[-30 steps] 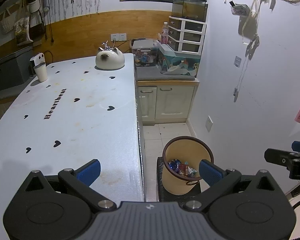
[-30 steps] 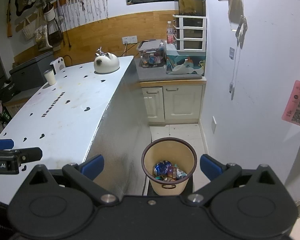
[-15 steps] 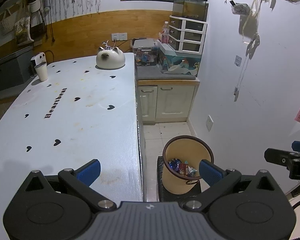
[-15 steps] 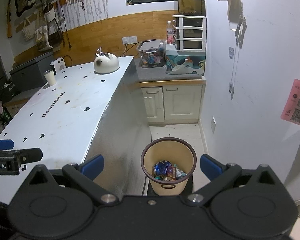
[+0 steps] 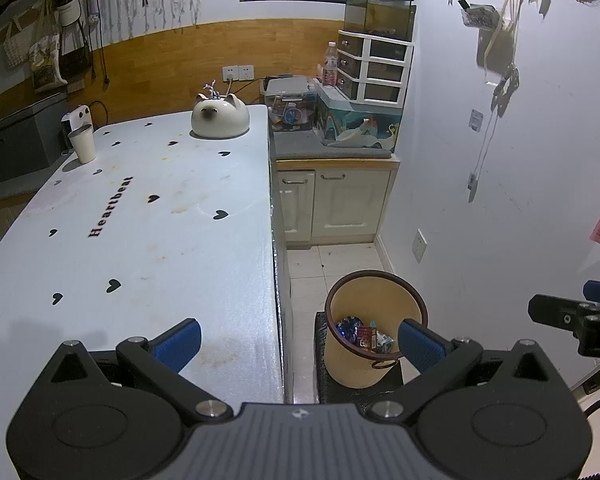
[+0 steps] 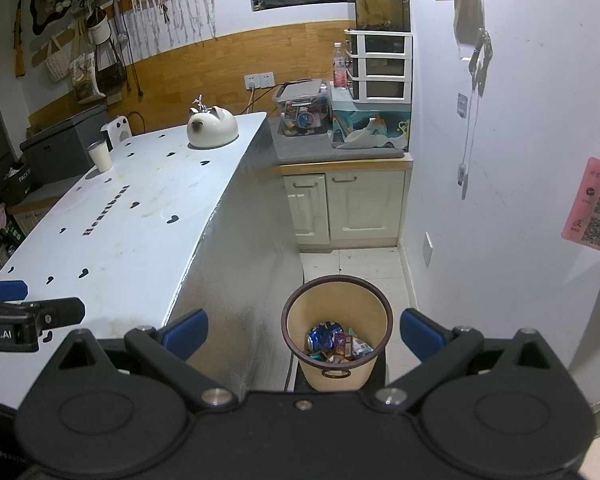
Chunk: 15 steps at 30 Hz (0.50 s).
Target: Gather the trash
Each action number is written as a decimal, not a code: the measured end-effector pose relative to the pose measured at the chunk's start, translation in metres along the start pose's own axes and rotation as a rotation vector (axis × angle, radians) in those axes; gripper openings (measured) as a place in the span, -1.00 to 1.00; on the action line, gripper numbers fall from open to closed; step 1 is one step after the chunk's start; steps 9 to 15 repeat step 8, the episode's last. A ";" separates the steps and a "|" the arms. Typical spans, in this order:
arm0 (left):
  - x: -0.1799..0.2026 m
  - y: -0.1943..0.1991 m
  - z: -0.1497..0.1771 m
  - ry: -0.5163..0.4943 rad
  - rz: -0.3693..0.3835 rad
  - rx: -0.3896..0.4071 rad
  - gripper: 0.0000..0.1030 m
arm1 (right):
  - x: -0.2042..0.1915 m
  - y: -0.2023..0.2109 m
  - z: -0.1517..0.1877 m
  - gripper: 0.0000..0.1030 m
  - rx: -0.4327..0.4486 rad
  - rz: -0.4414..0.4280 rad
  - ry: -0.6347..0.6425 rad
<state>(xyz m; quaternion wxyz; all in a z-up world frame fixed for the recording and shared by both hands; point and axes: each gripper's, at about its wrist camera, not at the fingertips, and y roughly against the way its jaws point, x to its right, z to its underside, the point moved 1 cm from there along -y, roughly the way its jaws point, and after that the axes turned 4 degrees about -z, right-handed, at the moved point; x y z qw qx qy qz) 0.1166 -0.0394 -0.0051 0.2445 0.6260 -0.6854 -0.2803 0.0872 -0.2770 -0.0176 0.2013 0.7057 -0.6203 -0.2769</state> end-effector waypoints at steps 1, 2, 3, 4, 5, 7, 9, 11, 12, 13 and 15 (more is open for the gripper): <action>0.001 0.000 0.000 0.001 -0.001 -0.001 1.00 | 0.000 0.000 0.000 1.00 0.001 0.000 0.000; 0.002 0.000 0.000 0.001 -0.002 -0.002 1.00 | 0.001 0.000 0.000 1.00 0.000 0.000 0.000; 0.001 0.000 0.000 0.001 -0.002 -0.003 1.00 | 0.001 0.000 0.000 1.00 0.000 0.000 0.000; 0.002 0.000 0.000 0.001 -0.003 -0.003 1.00 | 0.001 0.000 0.000 1.00 0.001 0.000 0.000; 0.002 0.000 0.001 0.002 -0.005 -0.003 1.00 | 0.001 0.000 0.000 1.00 0.000 0.000 0.000; 0.003 -0.001 -0.001 0.005 -0.007 -0.006 1.00 | 0.001 0.000 0.000 1.00 0.000 -0.001 0.001; 0.003 -0.001 -0.001 0.006 -0.007 -0.007 1.00 | 0.001 0.000 0.000 1.00 0.000 -0.002 0.001; 0.003 -0.001 -0.001 0.006 -0.007 -0.007 1.00 | 0.001 0.000 0.000 1.00 0.000 -0.002 0.001; 0.003 -0.001 -0.001 0.006 -0.007 -0.007 1.00 | 0.001 0.000 0.000 1.00 0.000 -0.002 0.001; 0.003 -0.001 -0.001 0.006 -0.007 -0.007 1.00 | 0.001 0.000 0.000 1.00 0.000 -0.002 0.001; 0.003 -0.001 -0.001 0.006 -0.007 -0.007 1.00 | 0.001 0.000 0.000 1.00 0.000 -0.002 0.001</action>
